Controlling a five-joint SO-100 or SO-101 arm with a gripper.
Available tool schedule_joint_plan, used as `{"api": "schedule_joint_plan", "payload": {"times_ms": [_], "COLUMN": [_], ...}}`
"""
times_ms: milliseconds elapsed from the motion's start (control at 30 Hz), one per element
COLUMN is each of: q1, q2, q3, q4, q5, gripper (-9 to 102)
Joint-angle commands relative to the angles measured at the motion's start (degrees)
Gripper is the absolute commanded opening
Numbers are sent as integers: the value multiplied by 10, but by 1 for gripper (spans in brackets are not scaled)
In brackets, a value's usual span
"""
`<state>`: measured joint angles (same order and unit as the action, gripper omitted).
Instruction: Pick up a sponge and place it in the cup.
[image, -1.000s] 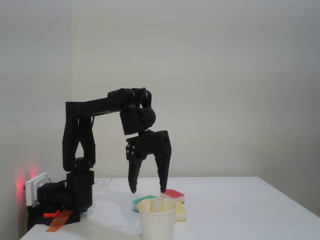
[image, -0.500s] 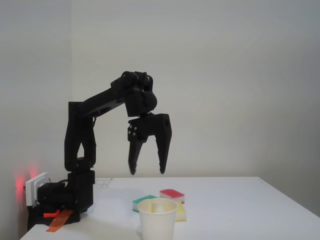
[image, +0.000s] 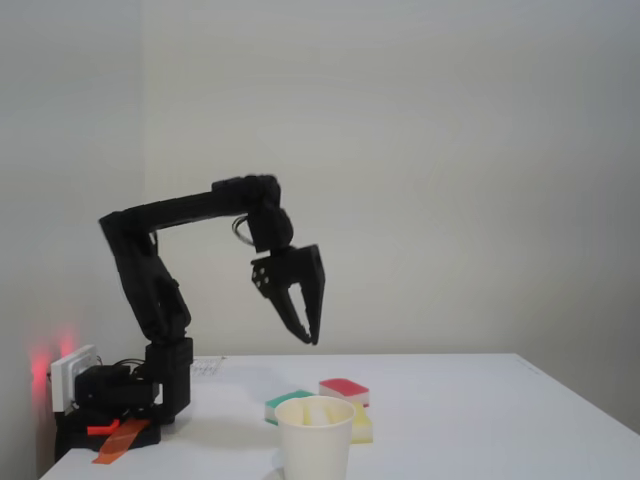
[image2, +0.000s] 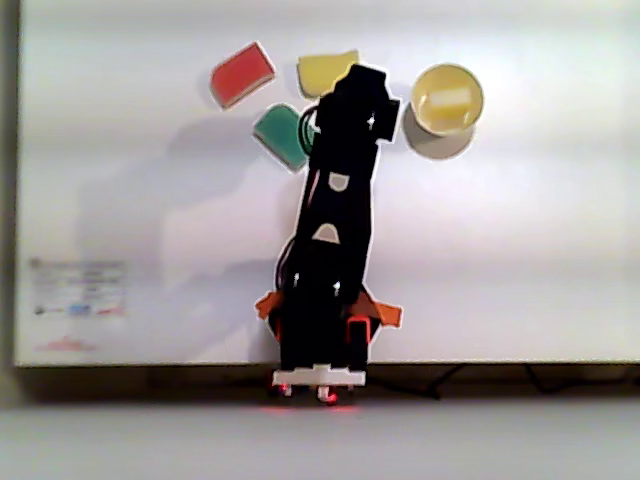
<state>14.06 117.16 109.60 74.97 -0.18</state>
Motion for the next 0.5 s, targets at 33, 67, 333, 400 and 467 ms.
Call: {"api": "schedule_joint_plan", "payload": {"times_ms": [33,67,333,400,467], "q1": [-24,-30,-66,-70,-71], "q2": [83,100,232,272,314], "q3": [117,145,339,381,417], "q4": [-56,-69,-149,-155,-153], "q5": [-8,-8,-6,-7,-11], "gripper": [0,0,0,0,0]}}
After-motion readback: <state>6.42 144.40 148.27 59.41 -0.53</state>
